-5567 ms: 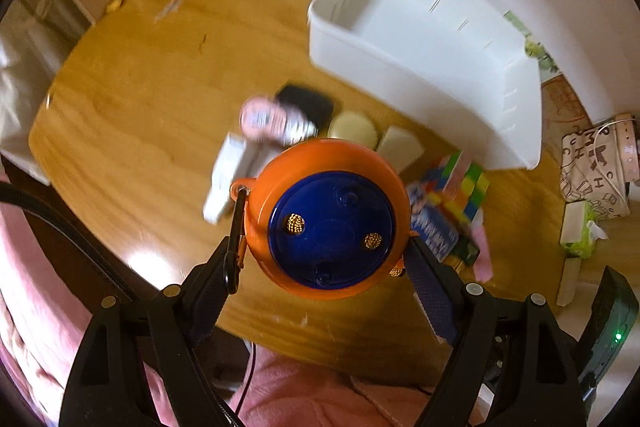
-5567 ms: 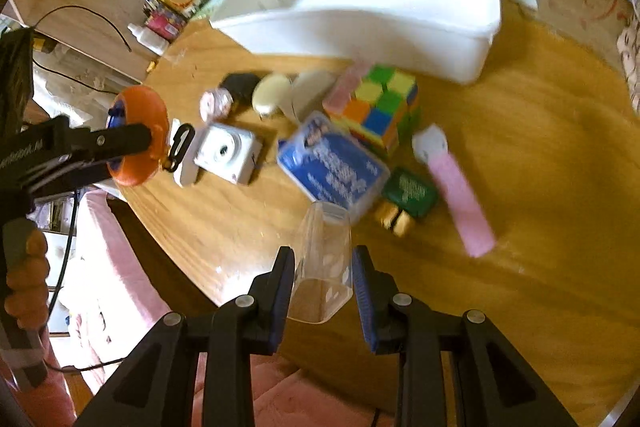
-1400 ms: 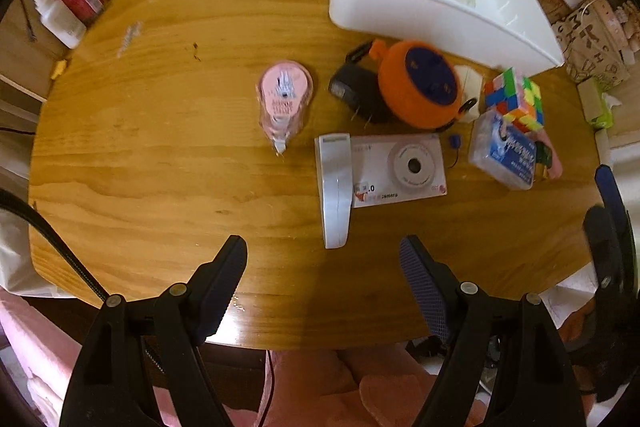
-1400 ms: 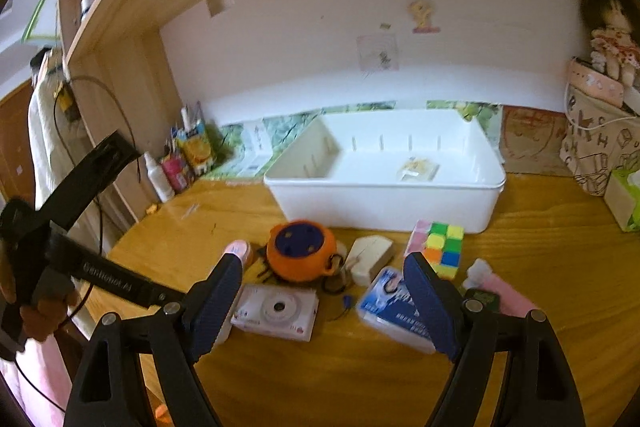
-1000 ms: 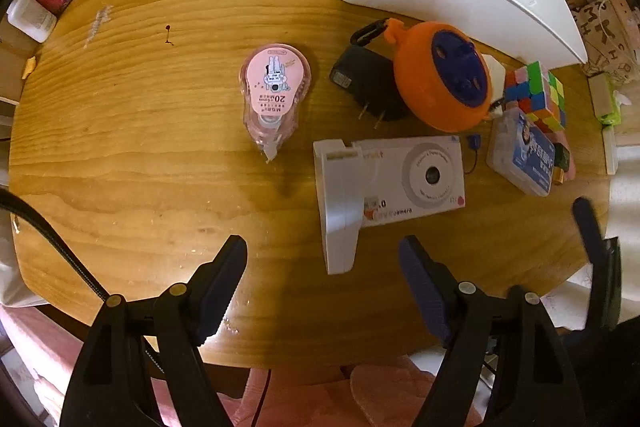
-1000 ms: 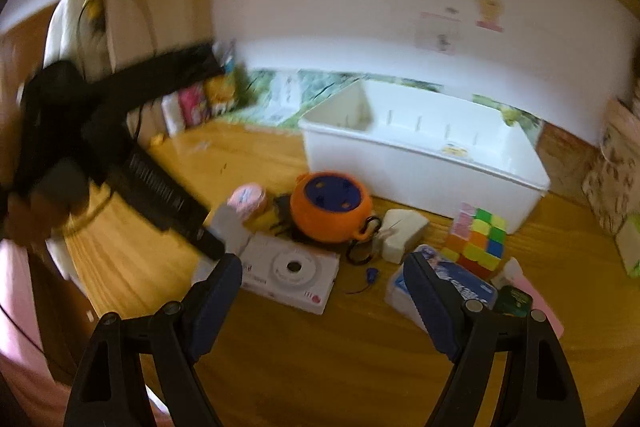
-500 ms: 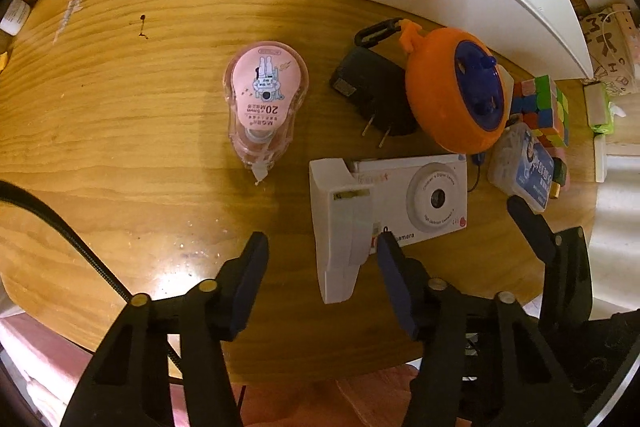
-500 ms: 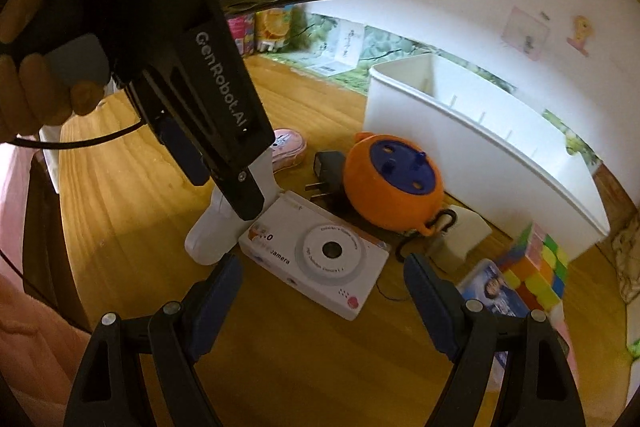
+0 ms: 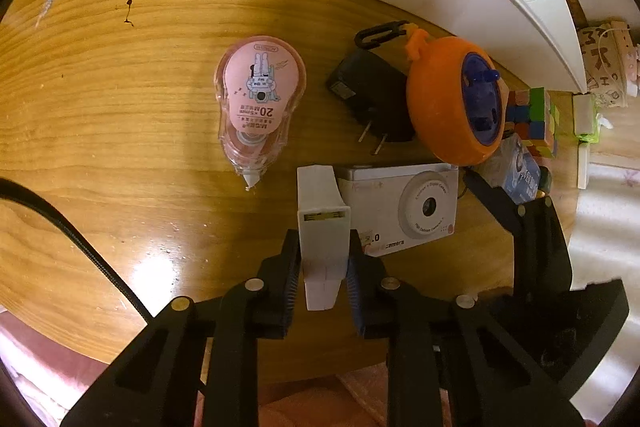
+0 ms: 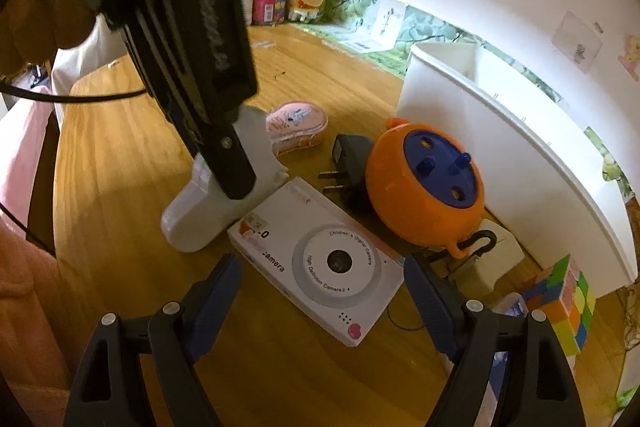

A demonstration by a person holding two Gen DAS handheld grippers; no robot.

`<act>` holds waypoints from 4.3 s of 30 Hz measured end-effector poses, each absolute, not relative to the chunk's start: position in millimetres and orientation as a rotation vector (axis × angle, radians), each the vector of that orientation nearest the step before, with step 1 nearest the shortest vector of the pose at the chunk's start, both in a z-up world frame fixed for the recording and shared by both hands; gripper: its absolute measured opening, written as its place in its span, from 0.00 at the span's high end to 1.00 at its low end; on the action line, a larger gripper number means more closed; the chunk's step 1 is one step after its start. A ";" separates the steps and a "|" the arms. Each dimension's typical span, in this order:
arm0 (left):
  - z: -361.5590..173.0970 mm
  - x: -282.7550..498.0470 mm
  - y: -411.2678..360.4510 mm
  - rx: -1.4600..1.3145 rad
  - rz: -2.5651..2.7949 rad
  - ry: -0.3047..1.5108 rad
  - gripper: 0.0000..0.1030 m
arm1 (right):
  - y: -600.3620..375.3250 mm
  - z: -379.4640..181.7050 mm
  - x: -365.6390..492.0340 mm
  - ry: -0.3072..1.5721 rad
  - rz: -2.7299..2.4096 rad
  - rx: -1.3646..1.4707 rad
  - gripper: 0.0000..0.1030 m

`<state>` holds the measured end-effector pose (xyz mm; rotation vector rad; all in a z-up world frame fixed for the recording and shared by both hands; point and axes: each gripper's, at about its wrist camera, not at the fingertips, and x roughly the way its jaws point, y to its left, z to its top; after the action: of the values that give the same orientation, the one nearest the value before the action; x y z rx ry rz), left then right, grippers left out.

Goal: Organize rigid objects
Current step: 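Lift the white handle piece with the left gripper while the right gripper grasps the white toy, then carry both pieces into the white bin and open both grippers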

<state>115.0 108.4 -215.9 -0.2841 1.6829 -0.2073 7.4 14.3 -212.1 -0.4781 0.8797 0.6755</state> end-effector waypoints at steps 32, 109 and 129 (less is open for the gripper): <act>-194.0 91.5 129.9 -0.348 -0.125 1.623 0.78 | 19.9 -234.7 43.1 0.991 0.838 -0.438 0.08; -16.5 143.7 40.9 -0.184 -0.311 1.089 0.78 | -105.0 -59.8 60.2 0.782 0.443 -0.043 0.45; -52.0 251.3 30.0 -0.254 -0.279 1.113 0.78 | -129.1 -80.0 179.6 0.755 0.397 0.084 0.45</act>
<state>251.3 30.0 -52.0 -0.2538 1.1126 -0.2787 179.6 -129.1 -80.0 0.0843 0.7554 0.3965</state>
